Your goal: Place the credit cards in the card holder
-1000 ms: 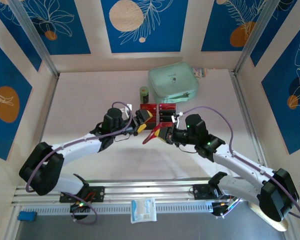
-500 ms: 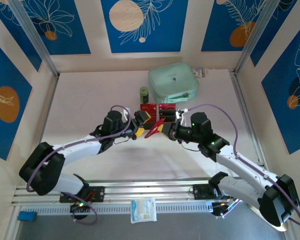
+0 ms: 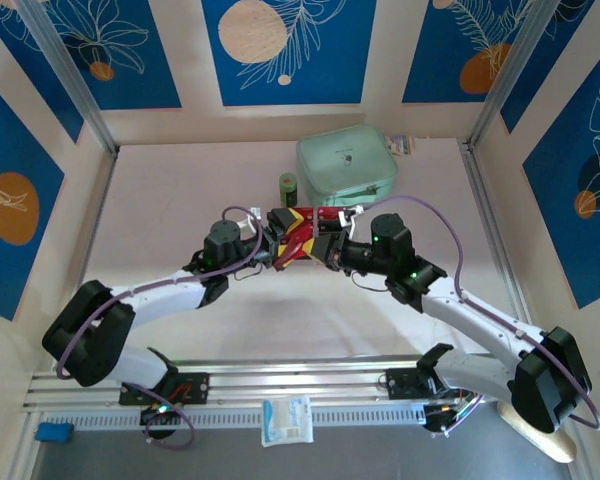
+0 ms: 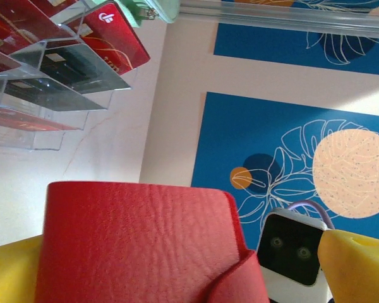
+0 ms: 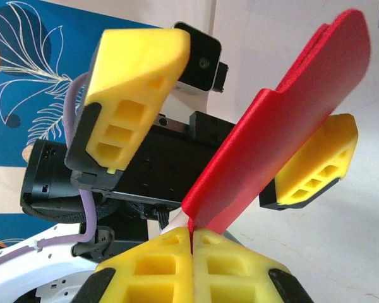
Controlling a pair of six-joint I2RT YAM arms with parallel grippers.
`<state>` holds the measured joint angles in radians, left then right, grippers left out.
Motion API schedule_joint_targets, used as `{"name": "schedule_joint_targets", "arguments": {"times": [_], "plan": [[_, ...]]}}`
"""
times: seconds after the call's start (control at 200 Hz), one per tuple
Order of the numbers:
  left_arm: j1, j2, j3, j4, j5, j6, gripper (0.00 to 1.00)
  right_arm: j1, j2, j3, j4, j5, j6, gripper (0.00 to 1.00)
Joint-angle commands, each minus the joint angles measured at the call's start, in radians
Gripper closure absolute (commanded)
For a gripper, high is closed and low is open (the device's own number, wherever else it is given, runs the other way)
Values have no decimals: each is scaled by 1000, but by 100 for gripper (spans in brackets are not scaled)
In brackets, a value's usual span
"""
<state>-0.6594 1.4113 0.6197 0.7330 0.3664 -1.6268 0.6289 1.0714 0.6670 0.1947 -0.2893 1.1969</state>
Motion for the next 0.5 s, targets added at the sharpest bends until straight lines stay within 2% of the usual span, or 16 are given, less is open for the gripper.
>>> {"name": "schedule_joint_targets", "arguments": {"times": [0.0,0.245,0.495], "plan": [[3,-15,10,49,-2,5,2,-9,-25,-30,28,-16,-23,100],[20,-56,11,12,-20,87,19,-38,-64,-113,17,-16,-19,100],[25,-90,28,-57,-26,162,31,-45,-47,-123,18,-19,-24,100]]}}
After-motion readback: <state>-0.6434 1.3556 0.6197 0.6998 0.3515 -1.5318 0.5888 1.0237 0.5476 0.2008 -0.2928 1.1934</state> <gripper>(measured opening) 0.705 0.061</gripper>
